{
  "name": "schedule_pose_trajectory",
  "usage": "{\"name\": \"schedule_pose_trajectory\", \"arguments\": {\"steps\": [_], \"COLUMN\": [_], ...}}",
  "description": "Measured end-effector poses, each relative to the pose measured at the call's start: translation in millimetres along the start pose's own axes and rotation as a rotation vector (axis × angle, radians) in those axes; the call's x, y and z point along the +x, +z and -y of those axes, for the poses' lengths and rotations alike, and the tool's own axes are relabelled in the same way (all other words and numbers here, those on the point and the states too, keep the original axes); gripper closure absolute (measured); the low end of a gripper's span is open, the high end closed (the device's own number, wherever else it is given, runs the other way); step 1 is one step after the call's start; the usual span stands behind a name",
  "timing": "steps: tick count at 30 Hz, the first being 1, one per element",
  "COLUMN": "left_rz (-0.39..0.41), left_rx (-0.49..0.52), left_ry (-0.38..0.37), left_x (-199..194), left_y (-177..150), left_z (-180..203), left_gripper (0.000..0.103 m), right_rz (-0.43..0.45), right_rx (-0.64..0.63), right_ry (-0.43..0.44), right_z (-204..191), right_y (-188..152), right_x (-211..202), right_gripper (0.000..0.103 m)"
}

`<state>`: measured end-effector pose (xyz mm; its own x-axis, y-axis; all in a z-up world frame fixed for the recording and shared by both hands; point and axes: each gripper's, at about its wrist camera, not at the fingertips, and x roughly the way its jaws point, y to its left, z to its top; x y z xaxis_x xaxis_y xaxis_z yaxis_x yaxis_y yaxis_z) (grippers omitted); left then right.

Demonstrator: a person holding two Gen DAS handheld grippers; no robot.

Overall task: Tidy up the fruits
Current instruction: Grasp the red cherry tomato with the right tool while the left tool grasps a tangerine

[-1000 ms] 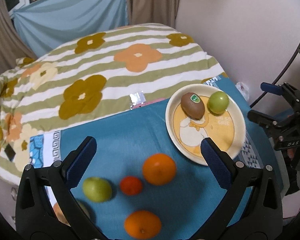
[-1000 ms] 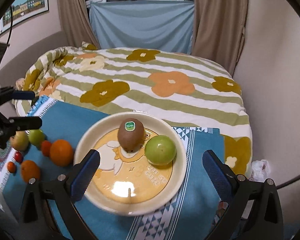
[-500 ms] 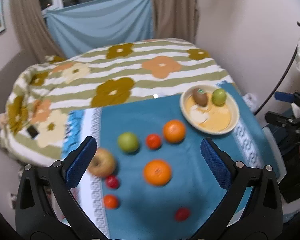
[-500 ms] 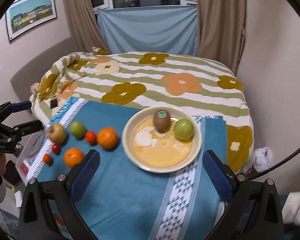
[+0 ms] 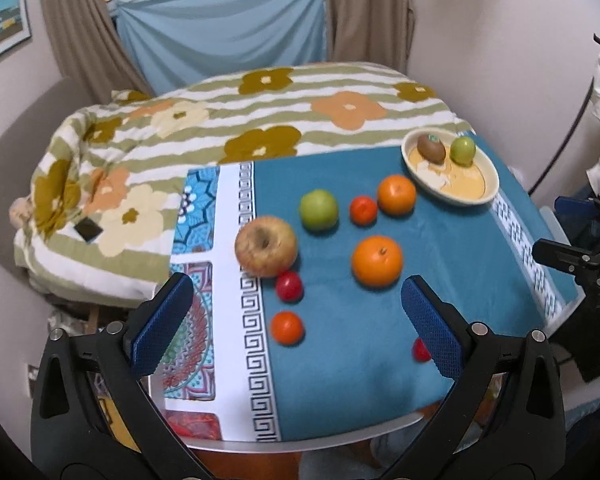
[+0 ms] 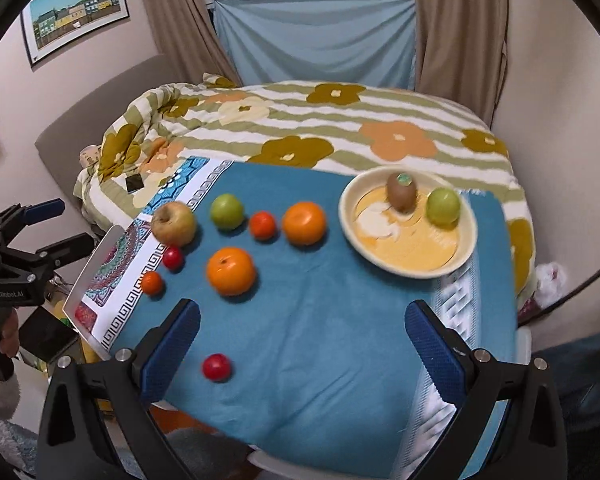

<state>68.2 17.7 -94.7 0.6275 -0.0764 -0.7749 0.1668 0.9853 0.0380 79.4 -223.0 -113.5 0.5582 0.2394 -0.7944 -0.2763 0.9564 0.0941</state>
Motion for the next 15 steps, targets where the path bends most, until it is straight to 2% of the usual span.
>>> {"name": "schedule_pose_trajectory", "arguments": {"steps": [6,11,13,15], "left_rz": [-0.031,-0.076,-0.091,-0.110], "left_rx": [0.059,0.138,0.176,0.206], "left_ry": [-0.075,-0.143,-0.165,-0.192], "left_x": [31,61,71,82], "left_y": [-24,-38,-43,-48], "left_z": [-27,-32,-30,-29], "left_gripper": [0.000,0.011,0.020,0.022], "right_rz": [-0.036,-0.061,-0.076,-0.090], "right_rx": [0.099,0.160,0.181,0.193], "right_ry": [-0.031,-0.071,-0.092,-0.108], "right_z": [-33,-53,-61,-65], "right_y": [-22,-37,-43,-47], "right_x": [24,40,48,54], "right_gripper": [0.001,0.001,0.001,0.002]}}
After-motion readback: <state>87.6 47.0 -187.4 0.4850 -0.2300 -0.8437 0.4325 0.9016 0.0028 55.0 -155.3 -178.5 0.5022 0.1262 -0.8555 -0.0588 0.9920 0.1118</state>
